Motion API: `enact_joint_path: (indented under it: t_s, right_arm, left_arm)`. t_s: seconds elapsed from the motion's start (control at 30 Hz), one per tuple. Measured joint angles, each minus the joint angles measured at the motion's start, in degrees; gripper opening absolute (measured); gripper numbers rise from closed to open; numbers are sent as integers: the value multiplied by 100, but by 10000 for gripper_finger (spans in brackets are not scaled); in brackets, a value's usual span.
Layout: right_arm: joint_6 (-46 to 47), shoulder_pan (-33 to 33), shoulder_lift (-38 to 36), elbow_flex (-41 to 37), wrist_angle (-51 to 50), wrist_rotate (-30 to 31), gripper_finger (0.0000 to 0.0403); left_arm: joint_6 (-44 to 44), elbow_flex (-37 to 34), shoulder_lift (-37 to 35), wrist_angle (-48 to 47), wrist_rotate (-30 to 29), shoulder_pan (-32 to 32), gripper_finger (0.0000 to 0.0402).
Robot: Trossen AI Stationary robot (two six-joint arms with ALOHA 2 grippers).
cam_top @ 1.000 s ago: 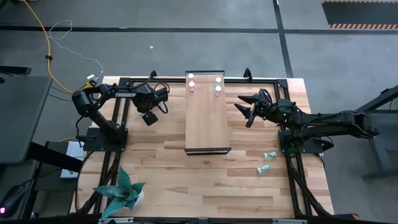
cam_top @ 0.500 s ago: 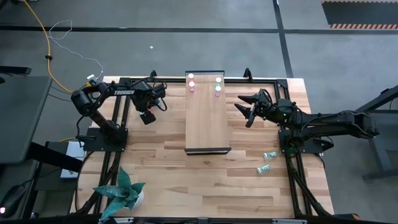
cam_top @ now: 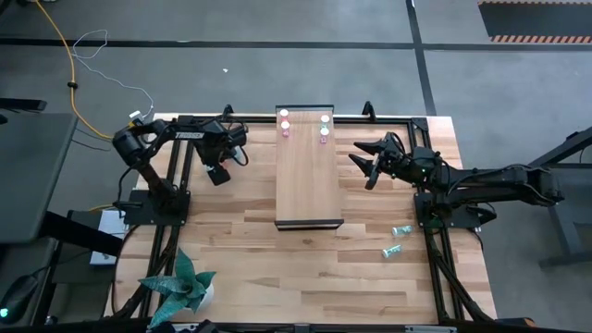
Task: Pick and place medicine bottles onto shelf by color
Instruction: Put the transparent green pill bottle on the shelf
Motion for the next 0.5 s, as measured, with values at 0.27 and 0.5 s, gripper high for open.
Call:
enact_joint_path:
  t_s: [0.27,0.5]
  right_arm:
    - [-2,0,0,0,0,0,199]
    - [0,0,0,0,2,-2,199]
  left_arm:
    - [13,66,358,-193,-459,-173,241]
    - [221,68,358,-130,-415,-175,233]
